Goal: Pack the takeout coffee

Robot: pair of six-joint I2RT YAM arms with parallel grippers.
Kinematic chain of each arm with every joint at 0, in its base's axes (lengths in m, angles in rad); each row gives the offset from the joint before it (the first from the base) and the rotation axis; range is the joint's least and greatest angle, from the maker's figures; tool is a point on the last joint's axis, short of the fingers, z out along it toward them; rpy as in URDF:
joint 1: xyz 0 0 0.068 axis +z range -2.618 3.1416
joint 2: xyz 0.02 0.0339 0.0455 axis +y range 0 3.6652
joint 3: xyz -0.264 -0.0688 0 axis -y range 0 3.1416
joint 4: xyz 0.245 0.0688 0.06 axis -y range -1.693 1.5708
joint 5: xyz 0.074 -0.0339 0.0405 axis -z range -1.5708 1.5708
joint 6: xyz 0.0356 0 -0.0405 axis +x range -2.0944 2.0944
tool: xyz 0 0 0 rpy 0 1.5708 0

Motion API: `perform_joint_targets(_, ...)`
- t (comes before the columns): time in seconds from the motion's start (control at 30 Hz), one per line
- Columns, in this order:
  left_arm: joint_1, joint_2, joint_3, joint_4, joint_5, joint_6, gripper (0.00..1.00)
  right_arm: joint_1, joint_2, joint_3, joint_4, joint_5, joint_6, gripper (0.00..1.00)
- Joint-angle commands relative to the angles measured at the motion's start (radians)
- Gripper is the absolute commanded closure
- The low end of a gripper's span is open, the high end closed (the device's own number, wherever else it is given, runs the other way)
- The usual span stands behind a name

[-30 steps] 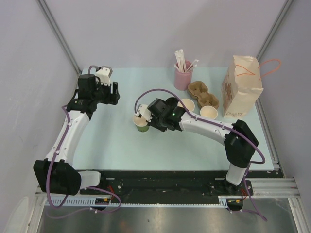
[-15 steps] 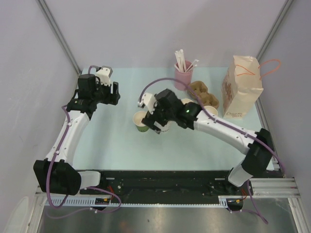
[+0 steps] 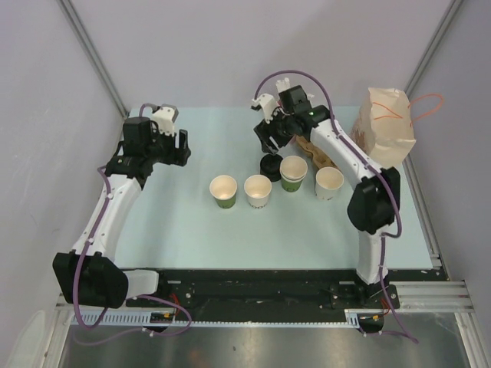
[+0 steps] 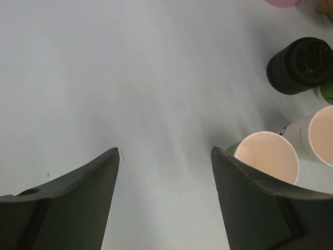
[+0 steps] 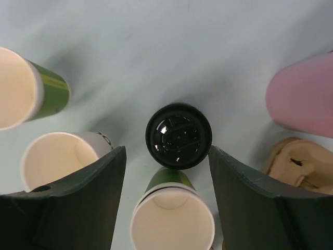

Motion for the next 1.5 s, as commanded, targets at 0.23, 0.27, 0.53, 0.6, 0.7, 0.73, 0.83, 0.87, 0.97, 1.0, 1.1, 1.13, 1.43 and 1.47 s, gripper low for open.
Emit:
perform_joint_targets(0.23,0.009,0.010,-0.001,0.033,0.027,0.072,0.22,-0.068,0.306,0.327,-0.229,-0.132,-0.199,0.44)
perform_joint_targets(0.27,0.007,0.010,-0.002,0.032,0.027,0.072,0.22,-0.070,0.317,0.330,-0.232,-0.129,-0.204,0.44)
perform_joint_targets(0.53,0.007,0.018,-0.001,0.032,0.001,0.078,0.22,-0.095,0.381,0.332,-0.249,-0.123,-0.264,0.50)
perform_joint_targets(0.6,0.007,0.022,-0.001,0.033,0.001,0.080,0.22,-0.095,0.381,0.330,-0.263,-0.132,-0.279,0.50)
perform_joint_targets(0.7,0.007,0.027,0.001,0.033,0.001,0.078,0.22,-0.095,0.380,0.320,-0.261,-0.135,-0.290,0.52)
perform_joint_targets(0.73,0.007,0.028,0.001,0.033,0.000,0.080,0.22,-0.096,0.383,0.320,-0.260,-0.126,-0.290,0.53)
perform_joint_targets(0.83,0.007,0.025,-0.001,0.035,-0.002,0.080,0.22,-0.096,0.391,0.321,-0.252,-0.118,-0.293,0.54)
perform_joint_targets(0.87,0.007,0.024,0.001,0.033,-0.003,0.081,0.22,-0.099,0.398,0.323,-0.246,-0.118,-0.293,0.54)
perform_joint_targets(0.97,0.007,0.025,0.002,0.032,-0.003,0.084,0.22,-0.095,0.407,0.324,-0.235,-0.113,-0.290,0.55)
perform_joint_targets(1.0,0.007,0.025,0.002,0.032,-0.003,0.084,0.22,-0.096,0.410,0.323,-0.232,-0.110,-0.291,0.56)
perform_joint_targets(1.1,0.007,0.025,0.002,0.035,-0.003,0.083,0.22,-0.096,0.420,0.321,-0.237,-0.104,-0.295,0.59)
perform_joint_targets(1.13,0.007,0.025,0.001,0.033,-0.002,0.084,0.22,-0.093,0.421,0.321,-0.238,-0.101,-0.296,0.59)
perform_joint_targets(1.43,0.007,0.027,-0.012,0.033,0.007,0.081,0.22,-0.088,0.423,0.318,-0.206,-0.112,-0.288,0.68)
perform_joint_targets(1.47,0.007,0.027,-0.012,0.033,0.007,0.083,0.22,-0.087,0.424,0.318,-0.206,-0.112,-0.288,0.72)
